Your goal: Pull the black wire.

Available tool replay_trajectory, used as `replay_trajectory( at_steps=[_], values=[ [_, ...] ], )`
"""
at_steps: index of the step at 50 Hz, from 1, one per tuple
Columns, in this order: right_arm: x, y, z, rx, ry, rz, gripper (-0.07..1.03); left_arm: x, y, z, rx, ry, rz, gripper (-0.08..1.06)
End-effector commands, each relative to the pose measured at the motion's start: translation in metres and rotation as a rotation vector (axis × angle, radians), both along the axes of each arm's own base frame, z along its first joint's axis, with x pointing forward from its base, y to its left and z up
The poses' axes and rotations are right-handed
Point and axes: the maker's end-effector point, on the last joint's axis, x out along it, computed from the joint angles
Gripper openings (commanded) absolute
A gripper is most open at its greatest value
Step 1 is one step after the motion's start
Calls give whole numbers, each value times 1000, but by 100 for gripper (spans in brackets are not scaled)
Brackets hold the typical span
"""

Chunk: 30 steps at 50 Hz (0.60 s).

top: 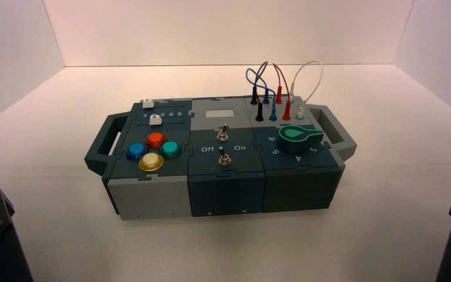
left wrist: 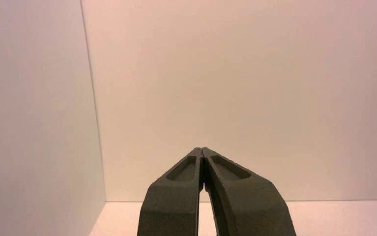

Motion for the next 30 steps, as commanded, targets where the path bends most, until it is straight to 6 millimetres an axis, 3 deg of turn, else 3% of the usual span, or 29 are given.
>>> replay_trajectory(
  at_steps=[1, 20, 30],
  values=[
    [2, 0, 15, 3, -32, 1, -1, 2, 0, 13, 1, -26, 1, -3],
    [3, 8, 6, 4, 42, 31, -2, 4, -3, 4, 3, 66, -11, -3],
    [4, 29, -6, -6, 164, 112, -2, 1, -31, -10, 27, 244, -124, -3]
  ],
)
